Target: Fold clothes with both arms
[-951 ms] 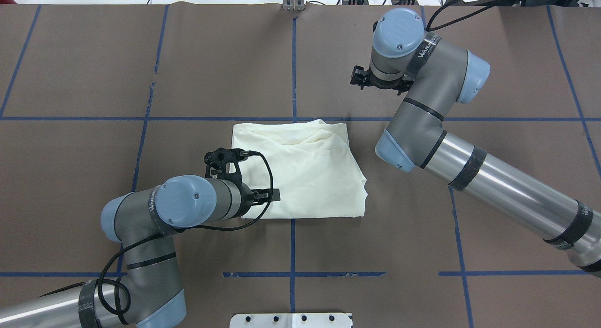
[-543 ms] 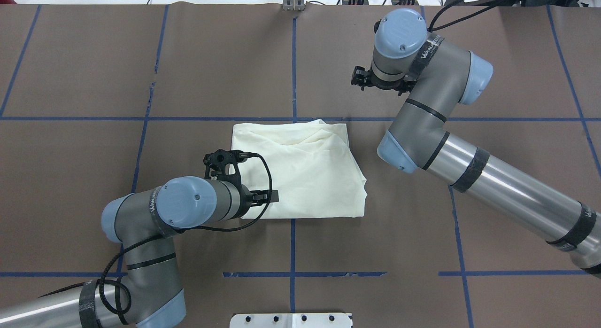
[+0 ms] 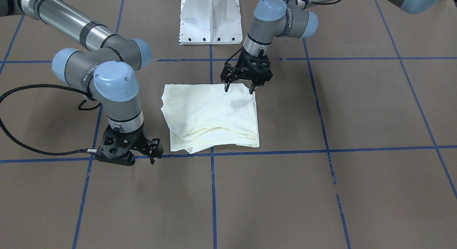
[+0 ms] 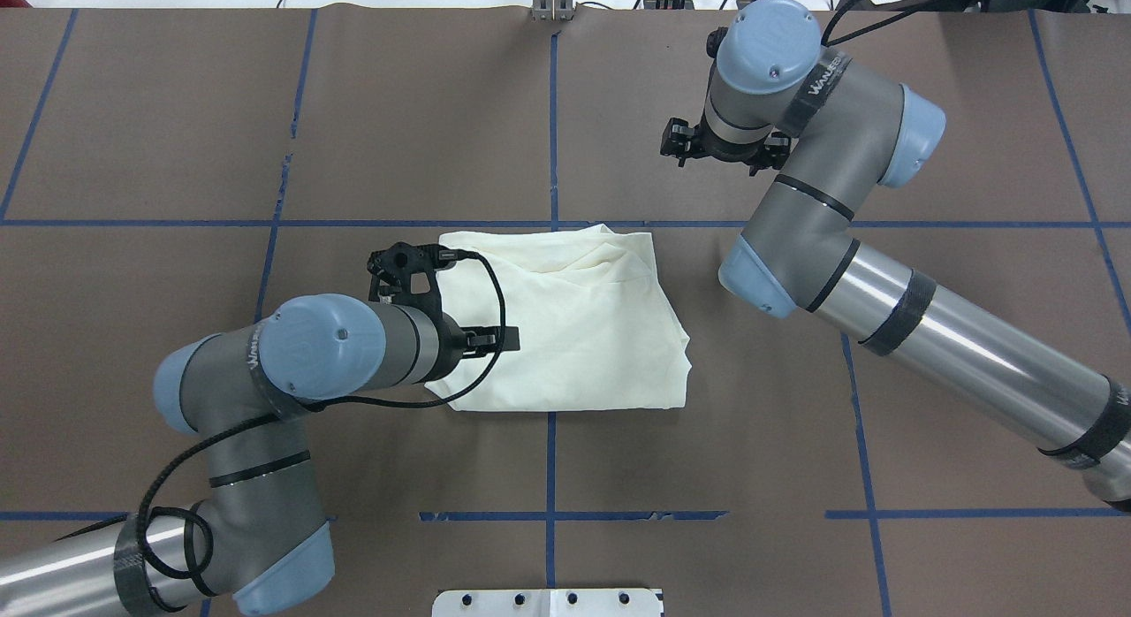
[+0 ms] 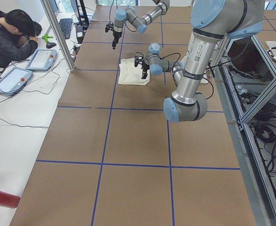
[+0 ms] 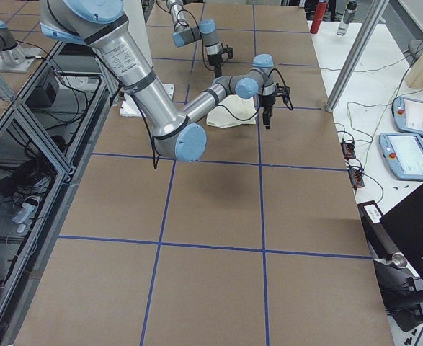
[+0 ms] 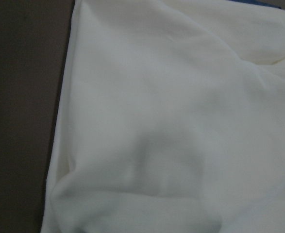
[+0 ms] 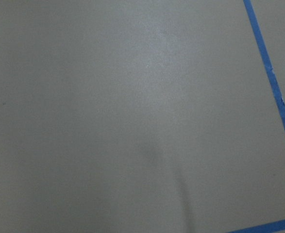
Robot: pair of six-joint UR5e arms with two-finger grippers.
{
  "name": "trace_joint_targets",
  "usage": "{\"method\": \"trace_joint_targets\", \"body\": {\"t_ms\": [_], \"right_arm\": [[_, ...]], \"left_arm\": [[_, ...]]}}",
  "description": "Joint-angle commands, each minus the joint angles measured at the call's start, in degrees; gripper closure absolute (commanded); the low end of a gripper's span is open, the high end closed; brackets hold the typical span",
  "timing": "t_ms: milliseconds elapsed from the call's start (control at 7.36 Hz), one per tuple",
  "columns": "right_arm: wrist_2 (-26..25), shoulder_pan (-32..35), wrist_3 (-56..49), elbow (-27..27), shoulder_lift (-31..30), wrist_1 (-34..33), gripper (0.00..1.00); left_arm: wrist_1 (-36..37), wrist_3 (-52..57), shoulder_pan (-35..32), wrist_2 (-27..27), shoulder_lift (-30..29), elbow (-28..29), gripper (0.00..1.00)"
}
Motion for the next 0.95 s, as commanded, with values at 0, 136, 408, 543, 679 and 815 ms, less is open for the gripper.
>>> {"method": "trace_joint_targets", "body": {"t_ms": [0,136,408,543,679,815], "right_arm": [[8.73,6.28,-10.48,5.47,-5.78,-0.69,0.0],[12.97,11.11,-19.87,10.2,-10.78,-3.22,0.0],[17.91,22.52,-44.62,19.0,-20.81,-13.3,0.0],[19.93,28.32,-55.88,19.38,-24.68,-15.17,0.0],[22.21,32.99,-65.13,19.04,-28.54,-15.11,0.0],[23.37,37.48,-69.57,19.3,-33.11,-14.67,0.0]], "left_arm": [[11.73,8.92,-6.43,-5.26,0.59,-8.8,0.0],[16.14,16.97,-10.13,-7.04,2.16,-12.4,0.0],[17.07,30.52,-19.34,-12.56,9.0,-15.76,0.0],[16.98,38.16,-23.74,-15.12,11.9,-16.21,0.0],[16.98,44.06,-28.22,-16.62,14.63,-16.3,0.0],[16.89,52.04,-33.14,-18.81,17.53,-16.3,0.0]]}}
